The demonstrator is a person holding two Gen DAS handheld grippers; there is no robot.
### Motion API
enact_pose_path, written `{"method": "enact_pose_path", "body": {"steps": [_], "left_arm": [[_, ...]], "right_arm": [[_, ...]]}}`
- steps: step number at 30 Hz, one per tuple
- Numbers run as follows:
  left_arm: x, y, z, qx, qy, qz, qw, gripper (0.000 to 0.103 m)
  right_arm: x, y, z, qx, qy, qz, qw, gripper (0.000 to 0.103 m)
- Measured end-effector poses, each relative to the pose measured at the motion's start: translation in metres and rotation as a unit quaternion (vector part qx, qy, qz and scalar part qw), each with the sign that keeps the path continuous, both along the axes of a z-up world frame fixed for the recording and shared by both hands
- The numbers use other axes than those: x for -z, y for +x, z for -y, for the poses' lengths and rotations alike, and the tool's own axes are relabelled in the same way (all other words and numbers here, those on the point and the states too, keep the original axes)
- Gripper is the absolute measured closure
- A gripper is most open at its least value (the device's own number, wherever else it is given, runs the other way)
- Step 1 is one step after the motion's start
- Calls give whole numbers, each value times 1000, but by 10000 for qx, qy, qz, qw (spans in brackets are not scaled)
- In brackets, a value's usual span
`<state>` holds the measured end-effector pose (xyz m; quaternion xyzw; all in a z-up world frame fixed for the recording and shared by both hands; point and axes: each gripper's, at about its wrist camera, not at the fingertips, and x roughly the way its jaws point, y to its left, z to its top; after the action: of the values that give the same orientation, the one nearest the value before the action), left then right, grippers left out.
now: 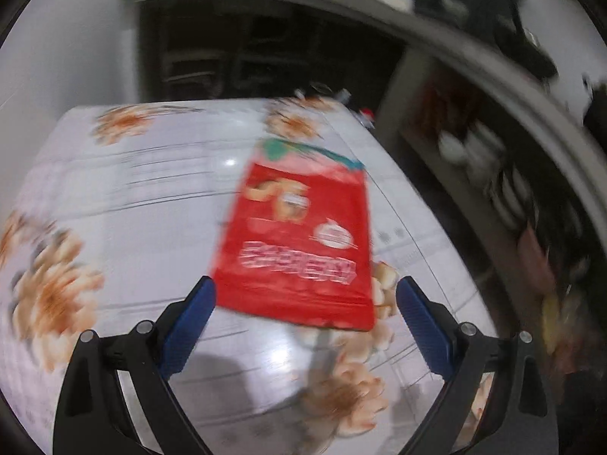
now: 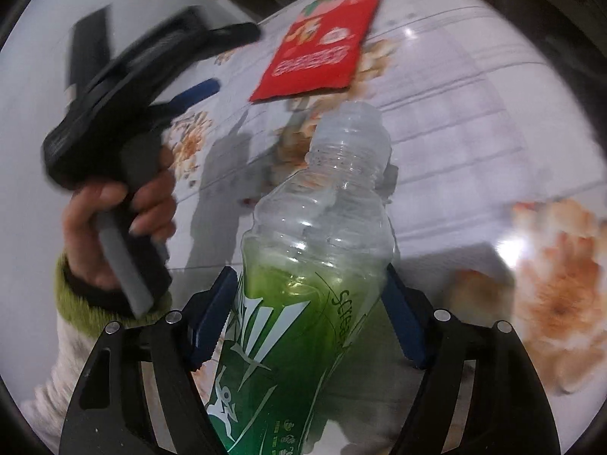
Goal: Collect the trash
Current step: 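Grasp the green-labelled plastic bottle with the right gripper, then grasp the red snack bag with the left gripper while the right gripper holds the bottle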
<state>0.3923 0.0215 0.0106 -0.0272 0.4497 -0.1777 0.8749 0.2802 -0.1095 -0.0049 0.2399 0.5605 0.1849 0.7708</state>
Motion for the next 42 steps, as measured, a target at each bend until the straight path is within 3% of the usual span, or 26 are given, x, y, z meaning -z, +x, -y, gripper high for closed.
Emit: {"method": "enact_pose_path", "body": {"steps": [4,7,9,10,14,22,23,29,33,38,42], "left_arm": [[16,11,49,572,917,95,9941,10],[37,12,75,992,1730,106,9799,11],[48,12,81,1102,1995,182,9735,16],[48,13,77,1037,1883,207,9764,20],[45,20,59,785,1385,-40,9872,55],[42,11,57,760,1228,-81,9895,94],[41,8,56,755,1201,-110,9898,103],[37,-29,35,657,577,-555,9946,103],[38,-92,15,786,100,-872,9930,103],[38,-176,-1,1051,-492,-1311,9845,103],[28,-227,-4,1392,-1049,-1568,9721,103]], "right_arm": [[-3,-24,37,216,-305,70,9993,32],[-4,-45,64,439,-498,66,9978,32],[-4,-56,77,581,-564,68,9967,31],[-4,-61,82,649,-563,77,9963,31],[-1,-72,93,805,-352,119,9961,31],[2,-71,94,802,-336,256,9959,31],[2,-71,94,800,-318,267,9959,31],[5,-70,97,785,-184,285,9963,32],[6,-71,100,817,-119,272,9962,32],[7,-77,104,869,-91,245,9959,32],[6,-81,103,904,-136,244,9955,32]]}}
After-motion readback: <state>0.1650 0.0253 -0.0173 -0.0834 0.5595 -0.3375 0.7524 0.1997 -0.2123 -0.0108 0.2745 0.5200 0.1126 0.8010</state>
